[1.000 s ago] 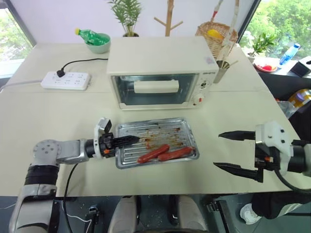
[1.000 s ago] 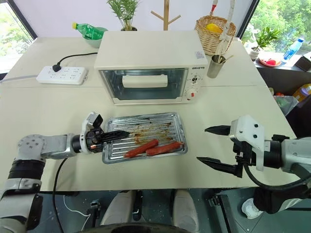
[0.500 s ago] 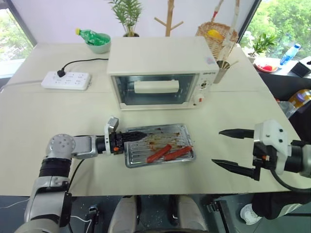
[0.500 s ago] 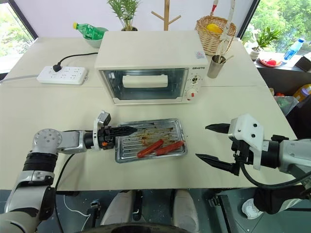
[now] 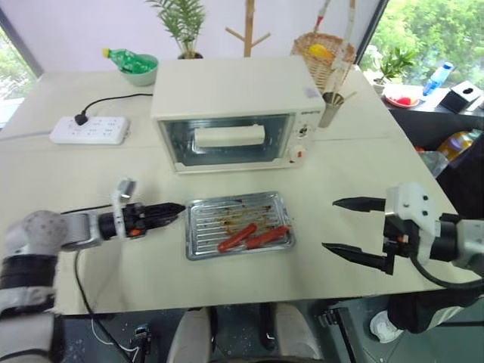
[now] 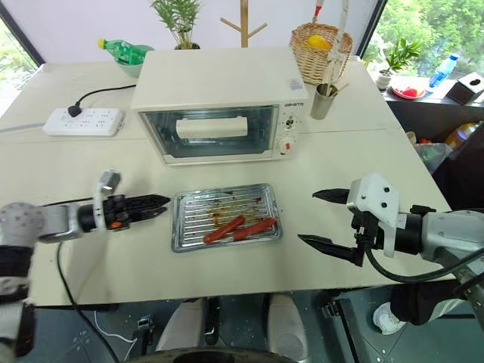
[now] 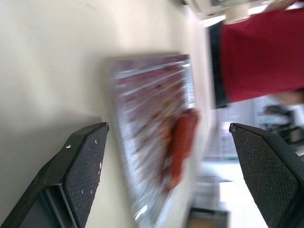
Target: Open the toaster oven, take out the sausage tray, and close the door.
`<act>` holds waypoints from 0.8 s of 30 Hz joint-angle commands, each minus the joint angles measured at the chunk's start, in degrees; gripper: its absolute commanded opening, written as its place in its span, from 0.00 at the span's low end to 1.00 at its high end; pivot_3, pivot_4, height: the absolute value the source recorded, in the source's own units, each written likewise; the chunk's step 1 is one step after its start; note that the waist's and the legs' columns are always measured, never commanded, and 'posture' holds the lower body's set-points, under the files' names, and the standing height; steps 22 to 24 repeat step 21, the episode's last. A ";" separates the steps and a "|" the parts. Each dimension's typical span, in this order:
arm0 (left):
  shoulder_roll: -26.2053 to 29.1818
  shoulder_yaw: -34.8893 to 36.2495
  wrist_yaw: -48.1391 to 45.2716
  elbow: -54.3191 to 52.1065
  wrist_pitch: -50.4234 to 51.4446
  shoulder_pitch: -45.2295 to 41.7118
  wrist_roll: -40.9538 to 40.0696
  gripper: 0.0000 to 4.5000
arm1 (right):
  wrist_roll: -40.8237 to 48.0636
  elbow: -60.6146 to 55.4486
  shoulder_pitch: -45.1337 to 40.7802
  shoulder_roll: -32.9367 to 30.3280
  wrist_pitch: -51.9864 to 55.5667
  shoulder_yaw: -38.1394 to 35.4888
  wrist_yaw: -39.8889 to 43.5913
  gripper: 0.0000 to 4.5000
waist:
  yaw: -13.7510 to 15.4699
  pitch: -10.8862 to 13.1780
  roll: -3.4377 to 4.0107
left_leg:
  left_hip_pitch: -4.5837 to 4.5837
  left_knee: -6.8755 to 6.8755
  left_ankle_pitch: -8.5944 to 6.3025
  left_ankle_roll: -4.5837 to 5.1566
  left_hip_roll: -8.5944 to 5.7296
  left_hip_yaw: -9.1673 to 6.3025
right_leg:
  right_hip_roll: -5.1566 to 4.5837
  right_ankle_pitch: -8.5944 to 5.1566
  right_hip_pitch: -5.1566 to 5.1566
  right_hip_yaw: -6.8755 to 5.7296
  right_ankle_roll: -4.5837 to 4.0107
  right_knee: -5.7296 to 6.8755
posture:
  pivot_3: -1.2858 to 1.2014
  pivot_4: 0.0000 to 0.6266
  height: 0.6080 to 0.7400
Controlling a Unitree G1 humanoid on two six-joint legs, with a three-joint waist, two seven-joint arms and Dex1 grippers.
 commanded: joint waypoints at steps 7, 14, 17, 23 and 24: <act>18.80 0.94 -27.31 -16.12 -28.72 4.37 16.30 0.95 | 5.38 2.14 -2.11 -0.65 1.43 -2.38 2.46 1.00 | 1.60 0.14 0.21 | -0.21 -0.02 -0.04 -0.08 0.09 0.06 | -0.18 0.10 -0.14 -0.01 -0.19 -0.35 | 0.52 0.24 1.00; 22.14 -0.93 -35.18 -25.97 -37.12 0.84 20.68 0.95 | 7.19 5.79 -6.55 -2.05 2.96 -1.20 3.98 1.00 | 1.39 0.19 0.30 | -0.55 0.05 -0.25 -0.02 -0.12 0.64 | -0.81 0.18 -0.14 -0.17 -0.29 -0.83 | 0.52 0.24 1.00; 23.01 -1.11 -37.26 -26.86 -38.33 0.58 21.90 0.95 | 7.33 6.44 -7.27 -2.22 3.26 -0.88 4.45 1.00 | 1.43 0.20 0.31 | -0.65 0.11 -0.35 0.17 -0.14 0.80 | -0.61 0.18 -0.24 -0.19 -0.25 -0.82 | 0.52 0.24 1.00; 24.43 -1.46 -40.05 -27.34 -39.23 0.71 23.30 0.95 | 7.10 6.62 -7.34 -2.55 3.24 -0.61 5.46 1.00 | 1.49 0.20 0.30 | -0.68 0.19 -0.35 0.20 -0.12 0.98 | -0.35 0.14 -0.25 -0.28 -0.11 -0.76 | 0.52 0.24 1.00; 24.43 -1.46 -40.05 -27.34 -39.23 0.71 23.30 0.95 | 7.10 6.62 -7.34 -2.55 3.24 -0.61 5.46 1.00 | 1.49 0.20 0.30 | -0.68 0.19 -0.35 0.20 -0.12 0.98 | -0.35 0.14 -0.25 -0.28 -0.11 -0.76 | 0.52 0.24 1.00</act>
